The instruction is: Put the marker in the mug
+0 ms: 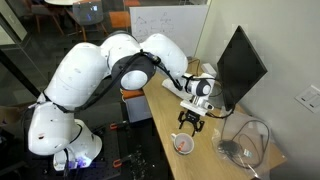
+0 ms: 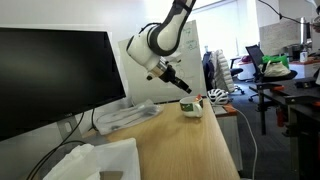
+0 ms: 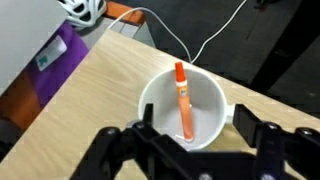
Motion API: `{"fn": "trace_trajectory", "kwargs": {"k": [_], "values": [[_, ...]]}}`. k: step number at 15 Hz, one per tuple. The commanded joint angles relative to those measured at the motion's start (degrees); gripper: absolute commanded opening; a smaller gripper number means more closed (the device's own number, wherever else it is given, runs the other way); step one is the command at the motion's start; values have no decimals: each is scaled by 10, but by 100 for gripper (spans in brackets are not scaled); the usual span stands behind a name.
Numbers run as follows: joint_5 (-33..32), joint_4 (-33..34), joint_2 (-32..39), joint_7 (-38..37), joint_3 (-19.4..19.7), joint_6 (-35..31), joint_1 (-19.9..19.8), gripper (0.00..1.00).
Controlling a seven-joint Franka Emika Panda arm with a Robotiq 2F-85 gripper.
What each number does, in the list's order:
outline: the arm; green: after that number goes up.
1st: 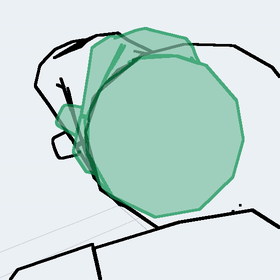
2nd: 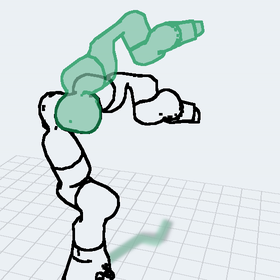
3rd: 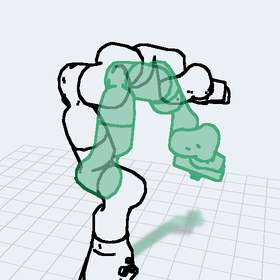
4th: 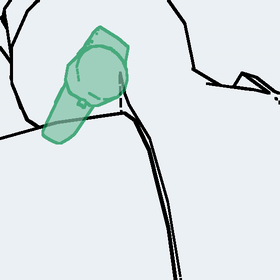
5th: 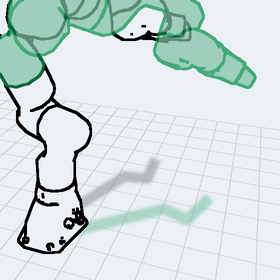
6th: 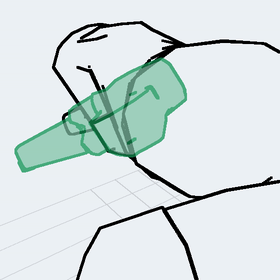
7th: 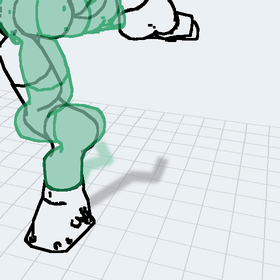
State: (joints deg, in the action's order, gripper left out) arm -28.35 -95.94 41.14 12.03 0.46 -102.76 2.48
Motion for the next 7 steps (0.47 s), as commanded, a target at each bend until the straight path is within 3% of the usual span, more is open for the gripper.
{"fn": "trace_trajectory", "kwargs": {"k": [1, 7], "values": [[30, -58, -76, 21, -21, -35, -18, 100], [4, -154, -186, 4, -21, -78, -3, 100]]}}
